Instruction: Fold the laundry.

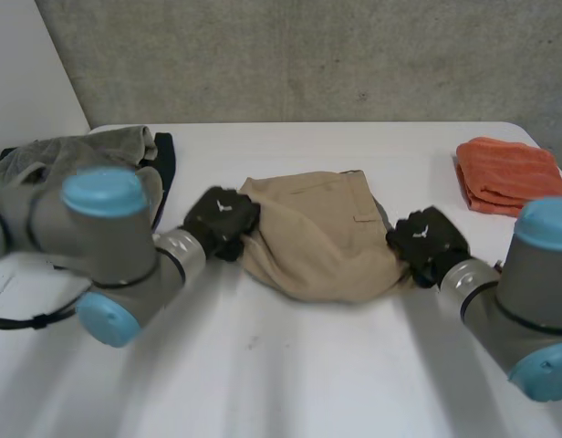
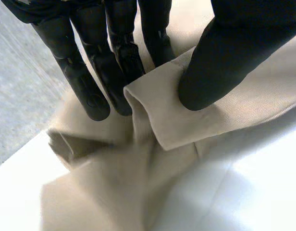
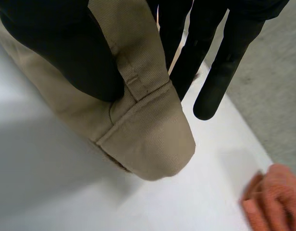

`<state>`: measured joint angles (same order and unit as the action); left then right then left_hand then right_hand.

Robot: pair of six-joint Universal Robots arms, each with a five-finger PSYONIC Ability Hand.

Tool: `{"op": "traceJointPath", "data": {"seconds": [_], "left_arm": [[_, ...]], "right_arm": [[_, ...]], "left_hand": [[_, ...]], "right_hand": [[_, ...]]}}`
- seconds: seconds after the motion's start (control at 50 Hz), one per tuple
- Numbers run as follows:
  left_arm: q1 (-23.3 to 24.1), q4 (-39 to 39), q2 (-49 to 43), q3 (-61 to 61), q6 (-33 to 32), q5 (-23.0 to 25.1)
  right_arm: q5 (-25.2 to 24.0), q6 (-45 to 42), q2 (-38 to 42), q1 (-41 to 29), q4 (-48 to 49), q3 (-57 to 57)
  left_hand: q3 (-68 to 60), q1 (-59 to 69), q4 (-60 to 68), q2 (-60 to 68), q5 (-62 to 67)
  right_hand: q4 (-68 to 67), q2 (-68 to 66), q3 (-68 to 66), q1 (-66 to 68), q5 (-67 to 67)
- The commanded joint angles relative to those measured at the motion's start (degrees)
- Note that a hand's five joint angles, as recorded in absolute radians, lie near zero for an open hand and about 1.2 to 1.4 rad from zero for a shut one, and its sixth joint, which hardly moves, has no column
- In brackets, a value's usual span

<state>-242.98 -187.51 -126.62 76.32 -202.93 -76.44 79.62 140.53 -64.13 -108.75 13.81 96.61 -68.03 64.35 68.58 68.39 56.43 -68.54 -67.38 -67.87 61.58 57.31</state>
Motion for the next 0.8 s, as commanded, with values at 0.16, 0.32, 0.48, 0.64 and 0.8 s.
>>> {"op": "traceJointPath", "data": {"seconds": [0.16, 0.32, 0.48, 0.64, 0.8], "left_arm": [[-0.65, 28.94, 34.5, -2.23, 0.52, 0.32], [-1.0, 35.1, 39.35, -3.29, 0.17, 0.33], [-1.18, 31.07, 26.36, -1.08, -0.09, 0.06], [-1.71, 11.94, 6.49, -23.1, 0.78, -6.26], [-1.62, -19.27, 3.83, -33.08, 9.47, -8.64]], "right_arm": [[0.89, -2.27, -21.03, 0.64, -28.91, -19.08], [0.8, -4.74, -23.85, 0.73, -37.18, -25.59], [0.98, -5.35, -11.92, -0.76, -37.27, -26.82], [7.12, -4.13, 2.25, -2.79, -24.64, -39.91], [10.12, 4.04, 2.69, -3.67, 19.53, -43.27]], "left_hand": [[-11.97, 15.65, 11.42, 11.61, 13.57], [-11.97, 15.65, 11.42, 11.61, 13.57], [-11.97, 15.65, 11.42, 11.61, 13.57], [-11.97, 15.65, 11.42, 11.61, 13.57], [-11.97, 15.65, 11.42, 11.61, 13.57]], "right_hand": [[-11.46, -12.62, -12.13, 18.42, 12.69], [-11.46, -12.62, -12.13, 18.42, 12.69], [-11.46, -12.62, -12.13, 18.42, 12.69], [-11.46, -12.62, -12.13, 18.42, 12.69], [-11.46, -12.62, -12.13, 18.42, 12.69]]}}
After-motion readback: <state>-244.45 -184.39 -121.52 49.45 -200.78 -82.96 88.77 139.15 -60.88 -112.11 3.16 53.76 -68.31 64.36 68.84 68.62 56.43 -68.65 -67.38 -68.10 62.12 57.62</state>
